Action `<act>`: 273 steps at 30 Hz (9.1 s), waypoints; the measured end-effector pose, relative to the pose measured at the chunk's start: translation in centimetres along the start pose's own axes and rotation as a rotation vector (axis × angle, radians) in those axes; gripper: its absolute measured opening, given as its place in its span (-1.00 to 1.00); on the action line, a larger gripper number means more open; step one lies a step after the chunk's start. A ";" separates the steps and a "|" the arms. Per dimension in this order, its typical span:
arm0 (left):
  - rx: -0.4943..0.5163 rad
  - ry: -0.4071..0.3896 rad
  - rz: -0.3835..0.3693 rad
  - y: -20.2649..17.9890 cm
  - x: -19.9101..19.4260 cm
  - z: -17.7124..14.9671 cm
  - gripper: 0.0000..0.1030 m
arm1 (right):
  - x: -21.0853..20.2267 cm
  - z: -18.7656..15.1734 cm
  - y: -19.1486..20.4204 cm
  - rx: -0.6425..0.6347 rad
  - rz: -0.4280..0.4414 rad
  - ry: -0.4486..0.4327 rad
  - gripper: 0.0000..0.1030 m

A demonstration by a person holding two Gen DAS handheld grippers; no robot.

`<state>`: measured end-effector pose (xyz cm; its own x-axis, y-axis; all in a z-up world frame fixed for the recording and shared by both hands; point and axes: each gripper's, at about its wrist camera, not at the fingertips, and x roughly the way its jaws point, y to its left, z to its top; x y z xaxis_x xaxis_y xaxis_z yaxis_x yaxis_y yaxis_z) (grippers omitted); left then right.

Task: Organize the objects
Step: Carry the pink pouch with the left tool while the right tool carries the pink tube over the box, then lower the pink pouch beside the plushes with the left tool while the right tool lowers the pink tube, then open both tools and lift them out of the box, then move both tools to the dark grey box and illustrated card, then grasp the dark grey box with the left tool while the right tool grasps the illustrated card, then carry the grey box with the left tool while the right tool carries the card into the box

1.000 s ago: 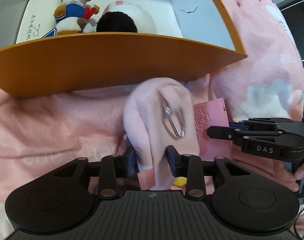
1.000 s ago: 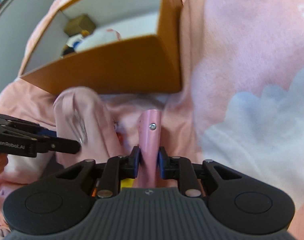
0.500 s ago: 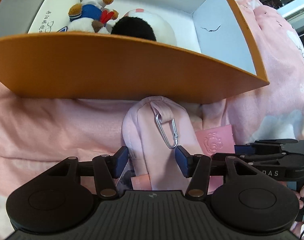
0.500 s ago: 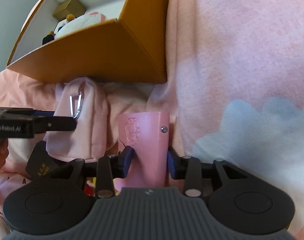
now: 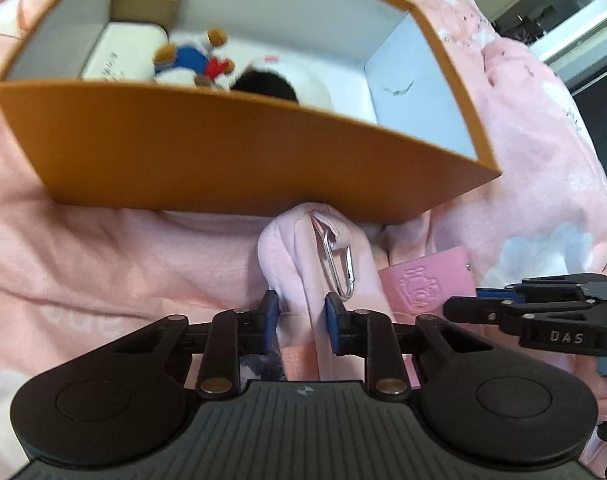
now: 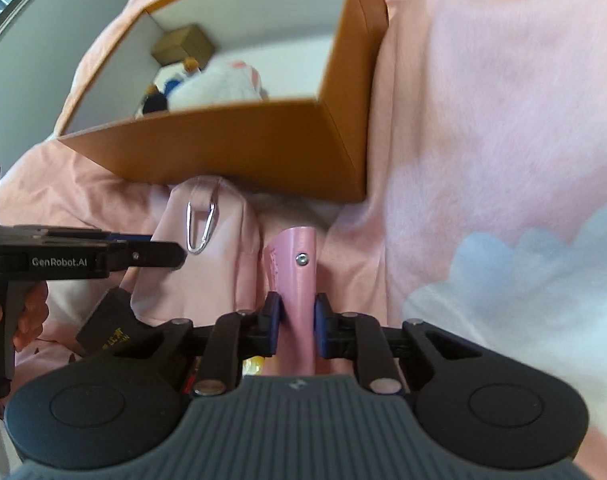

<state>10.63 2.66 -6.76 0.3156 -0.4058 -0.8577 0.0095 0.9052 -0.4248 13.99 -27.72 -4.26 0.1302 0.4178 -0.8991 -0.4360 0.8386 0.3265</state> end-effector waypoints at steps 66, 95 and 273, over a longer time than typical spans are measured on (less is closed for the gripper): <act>-0.002 -0.114 -0.141 3.3 -0.5 14.1 -0.52 | 7.6 17.1 5.8 -0.027 -0.223 0.163 -0.63; -0.004 -0.014 -0.101 -3.3 5.3 12.8 -0.51 | 0.7 16.0 5.5 -0.269 -0.344 -0.128 -0.56; -0.034 -0.180 -0.040 5.8 4.5 19.2 -0.23 | 4.8 22.8 3.9 -0.102 -0.085 -0.248 0.18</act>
<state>30.31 8.45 -7.55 0.4802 -0.4094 -0.7758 -0.0057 0.8829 -0.4694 33.18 -14.47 -0.69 0.3785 0.4305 -0.8194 -0.5001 0.8400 0.2103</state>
